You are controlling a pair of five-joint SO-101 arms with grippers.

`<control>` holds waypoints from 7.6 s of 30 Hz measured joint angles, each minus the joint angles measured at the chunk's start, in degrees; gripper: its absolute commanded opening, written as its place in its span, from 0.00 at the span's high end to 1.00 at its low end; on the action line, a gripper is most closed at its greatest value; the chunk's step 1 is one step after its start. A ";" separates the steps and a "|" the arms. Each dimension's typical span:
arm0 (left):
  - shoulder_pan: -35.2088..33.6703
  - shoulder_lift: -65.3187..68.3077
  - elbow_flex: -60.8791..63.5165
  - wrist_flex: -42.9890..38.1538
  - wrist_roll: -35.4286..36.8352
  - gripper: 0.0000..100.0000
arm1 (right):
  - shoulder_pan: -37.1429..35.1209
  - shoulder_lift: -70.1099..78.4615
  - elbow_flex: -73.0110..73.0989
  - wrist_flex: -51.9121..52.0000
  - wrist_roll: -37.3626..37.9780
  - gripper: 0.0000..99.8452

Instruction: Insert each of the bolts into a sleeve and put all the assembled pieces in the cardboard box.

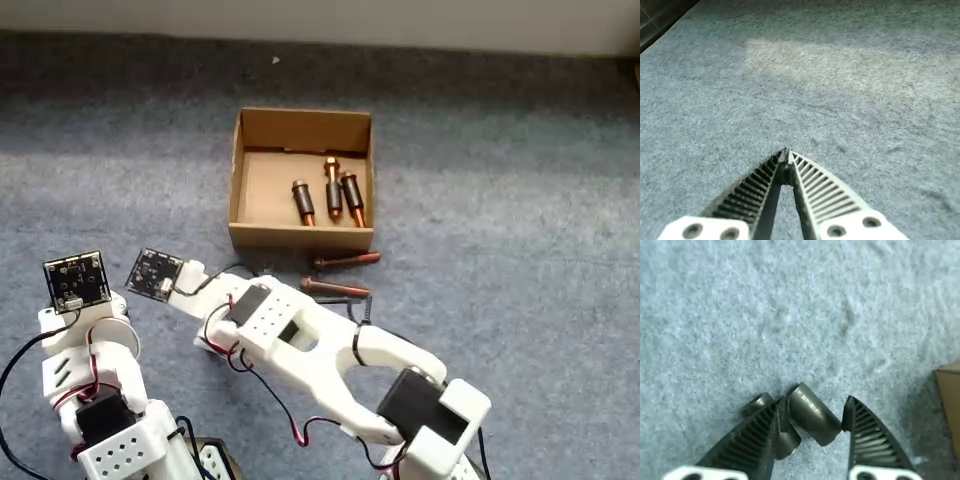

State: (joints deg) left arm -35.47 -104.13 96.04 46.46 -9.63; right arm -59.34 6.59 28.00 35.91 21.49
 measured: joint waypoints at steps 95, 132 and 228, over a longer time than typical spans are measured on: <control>1.14 0.00 0.00 0.00 0.00 0.99 | 14.33 0.09 2.64 24.62 6.95 0.99; 8.00 0.00 0.00 0.00 0.00 0.99 | 21.19 -74.02 44.57 20.13 -21.63 0.99; 65.93 115.25 -83.96 19.96 81.14 0.99 | 61.36 -110.33 67.25 2.02 -29.80 0.99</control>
State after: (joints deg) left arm 30.46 11.12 12.09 66.42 71.52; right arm 2.02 -103.74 95.25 37.93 -8.31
